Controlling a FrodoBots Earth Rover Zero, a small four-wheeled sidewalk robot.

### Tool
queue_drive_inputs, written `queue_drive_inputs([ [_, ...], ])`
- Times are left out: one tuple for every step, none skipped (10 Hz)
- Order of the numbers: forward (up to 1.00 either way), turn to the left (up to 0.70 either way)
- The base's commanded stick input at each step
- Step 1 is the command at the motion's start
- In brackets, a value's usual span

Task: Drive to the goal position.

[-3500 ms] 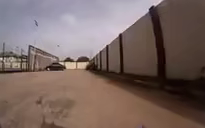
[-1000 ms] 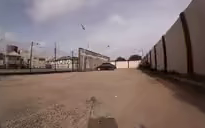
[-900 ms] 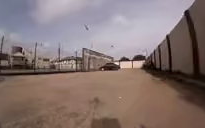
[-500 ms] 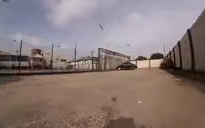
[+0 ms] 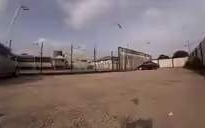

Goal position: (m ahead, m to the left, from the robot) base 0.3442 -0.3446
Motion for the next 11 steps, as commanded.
queue_drive_inputs([
  [0.7, 0.35],
  [0.7, 0.35],
  [0.7, 0.35],
  [0.7, 0.35],
  [0.62, 0.31],
  [0.18, 0.09],
  [0.0, 0.0],
  [0.0, 0.0],
  [0.0, 0.0],
  [0.0, 0.0],
  [0.0, 0.0],
])
